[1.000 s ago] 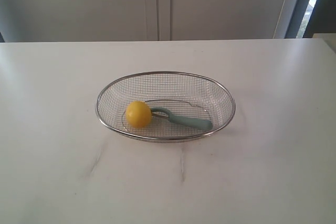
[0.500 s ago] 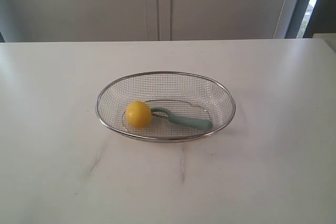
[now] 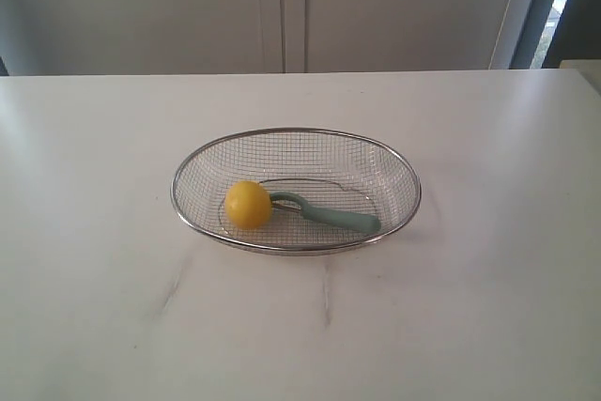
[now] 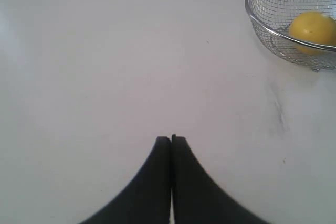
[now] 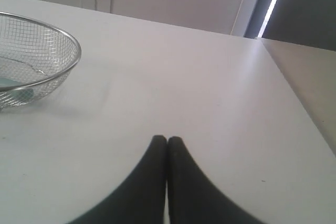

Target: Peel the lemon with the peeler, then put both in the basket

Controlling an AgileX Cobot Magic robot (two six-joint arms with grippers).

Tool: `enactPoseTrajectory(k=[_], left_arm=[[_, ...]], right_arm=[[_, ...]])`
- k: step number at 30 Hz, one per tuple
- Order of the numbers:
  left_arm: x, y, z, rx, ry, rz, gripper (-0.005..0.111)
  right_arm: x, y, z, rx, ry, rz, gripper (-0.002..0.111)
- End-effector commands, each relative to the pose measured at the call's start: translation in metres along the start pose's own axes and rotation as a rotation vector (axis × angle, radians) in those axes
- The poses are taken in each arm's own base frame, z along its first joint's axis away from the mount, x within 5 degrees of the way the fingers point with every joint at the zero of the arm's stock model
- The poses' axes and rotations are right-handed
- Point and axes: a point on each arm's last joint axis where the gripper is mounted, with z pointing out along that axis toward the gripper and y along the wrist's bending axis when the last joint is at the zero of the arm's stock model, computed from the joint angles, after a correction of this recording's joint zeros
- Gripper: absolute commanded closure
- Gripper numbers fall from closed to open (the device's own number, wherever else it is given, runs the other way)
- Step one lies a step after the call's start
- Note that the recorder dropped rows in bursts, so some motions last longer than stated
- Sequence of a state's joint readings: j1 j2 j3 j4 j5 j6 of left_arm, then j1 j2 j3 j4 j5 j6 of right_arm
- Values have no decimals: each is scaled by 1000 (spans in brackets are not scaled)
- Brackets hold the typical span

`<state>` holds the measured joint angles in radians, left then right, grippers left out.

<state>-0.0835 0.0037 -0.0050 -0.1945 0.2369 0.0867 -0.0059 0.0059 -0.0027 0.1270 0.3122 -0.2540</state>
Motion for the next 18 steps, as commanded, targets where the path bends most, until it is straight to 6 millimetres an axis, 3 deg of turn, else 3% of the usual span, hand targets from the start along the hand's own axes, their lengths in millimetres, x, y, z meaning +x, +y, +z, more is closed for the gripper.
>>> enactPoseTrajectory(k=[1, 18], left_arm=[[1, 0, 0, 1, -1, -9, 107], [1, 0, 0, 1, -1, -9, 107]], right_arm=[[0, 0, 0, -3, -6, 53, 108], [0, 3, 0, -56, -11, 56, 108]])
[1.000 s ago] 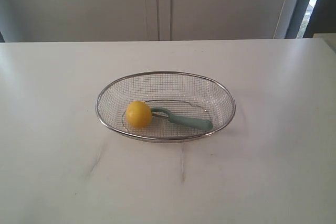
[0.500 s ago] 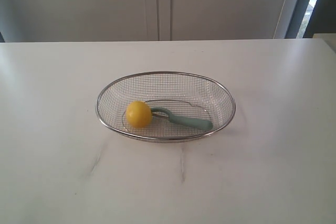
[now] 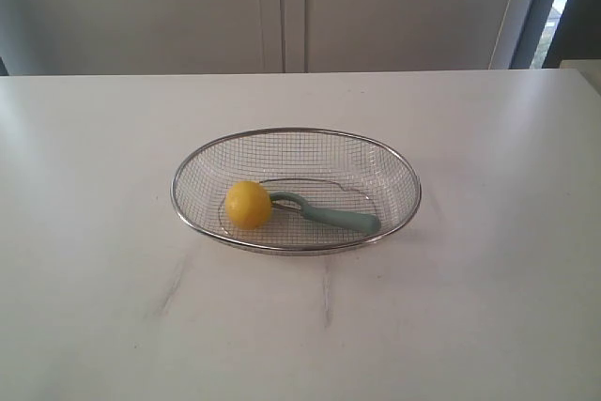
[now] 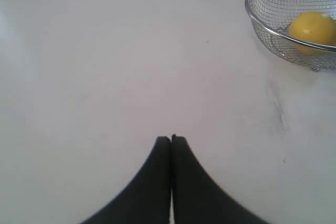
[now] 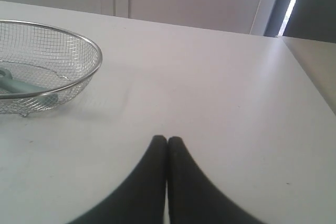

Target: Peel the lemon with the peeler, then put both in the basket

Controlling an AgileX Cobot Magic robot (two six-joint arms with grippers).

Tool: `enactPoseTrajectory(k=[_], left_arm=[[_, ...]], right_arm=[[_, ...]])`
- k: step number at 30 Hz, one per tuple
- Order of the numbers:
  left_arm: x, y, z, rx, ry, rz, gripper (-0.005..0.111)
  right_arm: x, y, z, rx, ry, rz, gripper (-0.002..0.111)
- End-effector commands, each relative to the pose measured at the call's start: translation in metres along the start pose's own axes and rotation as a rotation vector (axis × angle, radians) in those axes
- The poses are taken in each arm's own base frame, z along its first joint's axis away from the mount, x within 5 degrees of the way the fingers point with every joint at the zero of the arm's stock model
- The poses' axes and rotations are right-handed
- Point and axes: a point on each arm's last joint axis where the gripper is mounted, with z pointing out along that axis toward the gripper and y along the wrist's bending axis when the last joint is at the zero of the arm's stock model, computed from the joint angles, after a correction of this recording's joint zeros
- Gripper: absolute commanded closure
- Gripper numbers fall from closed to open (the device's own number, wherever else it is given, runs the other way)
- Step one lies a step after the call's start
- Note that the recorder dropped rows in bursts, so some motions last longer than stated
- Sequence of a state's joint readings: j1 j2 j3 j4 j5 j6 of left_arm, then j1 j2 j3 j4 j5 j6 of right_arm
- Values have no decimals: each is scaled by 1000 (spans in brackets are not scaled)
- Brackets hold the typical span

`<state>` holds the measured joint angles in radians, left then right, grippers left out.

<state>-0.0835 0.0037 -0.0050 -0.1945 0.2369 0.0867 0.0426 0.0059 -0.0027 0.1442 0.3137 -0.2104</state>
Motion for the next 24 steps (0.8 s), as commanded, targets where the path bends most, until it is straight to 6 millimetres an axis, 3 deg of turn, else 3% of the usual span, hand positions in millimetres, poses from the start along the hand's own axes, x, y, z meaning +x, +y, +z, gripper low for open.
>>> enactPoseTrajectory(k=[1, 24], left_arm=[[1, 0, 0, 1, -1, -9, 107], [1, 7, 0, -129, -10, -56, 107]], right_arm=[[0, 0, 0, -4, -7, 6, 108], [1, 0, 0, -4, -5, 6, 108]])
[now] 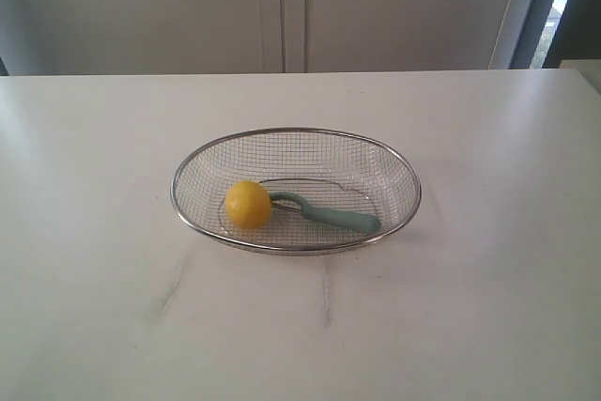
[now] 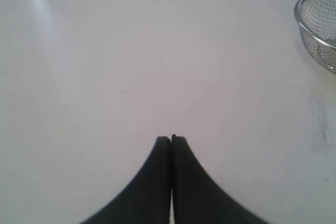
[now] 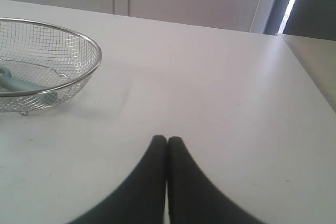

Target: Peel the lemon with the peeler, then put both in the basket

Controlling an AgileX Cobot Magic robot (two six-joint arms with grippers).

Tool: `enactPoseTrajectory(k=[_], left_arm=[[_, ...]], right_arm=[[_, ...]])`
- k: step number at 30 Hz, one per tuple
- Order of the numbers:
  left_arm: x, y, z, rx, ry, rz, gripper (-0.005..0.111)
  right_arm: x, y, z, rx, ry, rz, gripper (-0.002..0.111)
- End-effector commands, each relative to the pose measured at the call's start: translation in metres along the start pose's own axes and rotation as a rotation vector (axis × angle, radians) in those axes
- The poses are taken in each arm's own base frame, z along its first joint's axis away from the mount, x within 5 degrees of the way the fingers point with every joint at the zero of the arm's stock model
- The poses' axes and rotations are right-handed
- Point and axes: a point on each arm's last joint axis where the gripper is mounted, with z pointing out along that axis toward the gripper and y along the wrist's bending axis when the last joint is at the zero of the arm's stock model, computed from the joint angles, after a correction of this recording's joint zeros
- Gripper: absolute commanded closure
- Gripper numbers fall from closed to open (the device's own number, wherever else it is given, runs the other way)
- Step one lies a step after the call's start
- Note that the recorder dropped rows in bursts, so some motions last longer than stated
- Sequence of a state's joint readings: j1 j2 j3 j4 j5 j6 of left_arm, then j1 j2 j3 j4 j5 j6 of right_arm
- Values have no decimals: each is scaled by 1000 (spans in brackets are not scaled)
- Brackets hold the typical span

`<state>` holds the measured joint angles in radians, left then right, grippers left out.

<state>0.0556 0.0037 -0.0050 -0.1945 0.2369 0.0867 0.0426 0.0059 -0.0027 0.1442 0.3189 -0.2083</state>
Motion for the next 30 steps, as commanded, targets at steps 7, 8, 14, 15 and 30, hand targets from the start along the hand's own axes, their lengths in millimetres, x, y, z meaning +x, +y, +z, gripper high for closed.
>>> enactPoseTrajectory(k=[7, 8, 14, 15, 30], left_arm=[[1, 0, 0, 1, -4, -9, 107], [1, 0, 0, 1, -4, -9, 107], [1, 0, 0, 2, -2, -9, 107], [1, 0, 0, 0, -8, -9, 107], [0, 0, 0, -2, -18, -9, 107]], right_arm=[[0, 0, 0, -3, -10, 4, 108], [0, 0, 0, -3, -10, 4, 108], [0, 0, 0, -3, -10, 4, 108], [0, 0, 0, -3, -10, 4, 108], [0, 0, 0, -3, -10, 4, 108]])
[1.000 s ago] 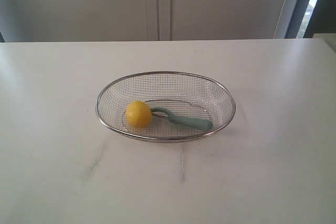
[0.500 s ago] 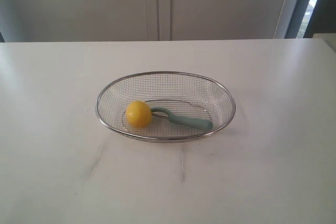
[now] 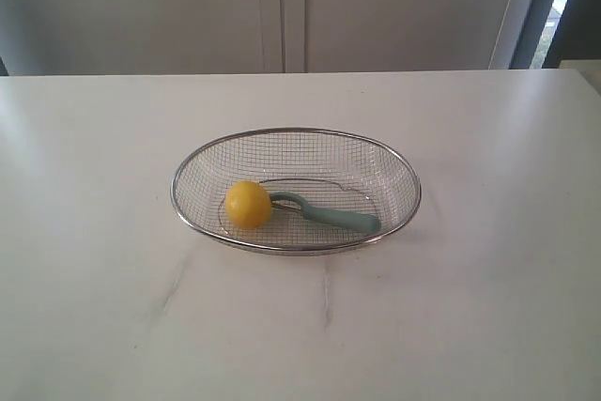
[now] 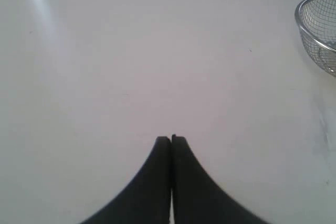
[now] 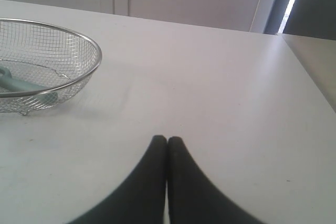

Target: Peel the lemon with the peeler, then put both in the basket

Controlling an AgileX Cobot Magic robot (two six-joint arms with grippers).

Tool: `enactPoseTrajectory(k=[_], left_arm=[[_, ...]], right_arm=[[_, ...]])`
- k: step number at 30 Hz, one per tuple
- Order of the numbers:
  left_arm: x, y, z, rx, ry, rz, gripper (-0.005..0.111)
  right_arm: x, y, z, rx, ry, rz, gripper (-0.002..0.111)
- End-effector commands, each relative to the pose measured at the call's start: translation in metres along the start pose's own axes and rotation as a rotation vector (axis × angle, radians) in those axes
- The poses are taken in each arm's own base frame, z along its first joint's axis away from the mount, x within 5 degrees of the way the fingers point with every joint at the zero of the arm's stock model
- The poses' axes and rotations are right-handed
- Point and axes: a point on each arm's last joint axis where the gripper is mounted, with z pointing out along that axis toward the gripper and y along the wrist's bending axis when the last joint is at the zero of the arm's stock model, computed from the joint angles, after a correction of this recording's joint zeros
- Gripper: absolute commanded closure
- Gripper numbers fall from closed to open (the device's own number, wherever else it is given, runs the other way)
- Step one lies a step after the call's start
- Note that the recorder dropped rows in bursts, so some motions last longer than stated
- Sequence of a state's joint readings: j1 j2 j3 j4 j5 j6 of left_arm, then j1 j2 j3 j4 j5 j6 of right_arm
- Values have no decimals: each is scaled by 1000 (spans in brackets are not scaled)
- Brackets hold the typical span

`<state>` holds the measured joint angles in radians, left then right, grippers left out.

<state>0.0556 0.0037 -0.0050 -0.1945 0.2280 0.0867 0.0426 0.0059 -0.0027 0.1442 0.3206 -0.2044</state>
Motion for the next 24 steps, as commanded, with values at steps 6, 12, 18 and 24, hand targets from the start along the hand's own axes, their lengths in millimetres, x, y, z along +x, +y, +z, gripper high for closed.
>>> enactPoseTrajectory(k=[6, 12, 18, 24], left_arm=[[0, 0, 0, 0, -10, -9, 107], [1, 0, 0, 2, 1, -9, 107], [1, 0, 0, 2, 1, -9, 107], [1, 0, 0, 2, 1, -9, 107]], right_arm=[[0, 0, 0, -3, -12, 0, 108], [0, 0, 0, -3, -12, 0, 108], [0, 0, 0, -3, -12, 31, 108], [0, 0, 0, -3, -12, 30, 108]])
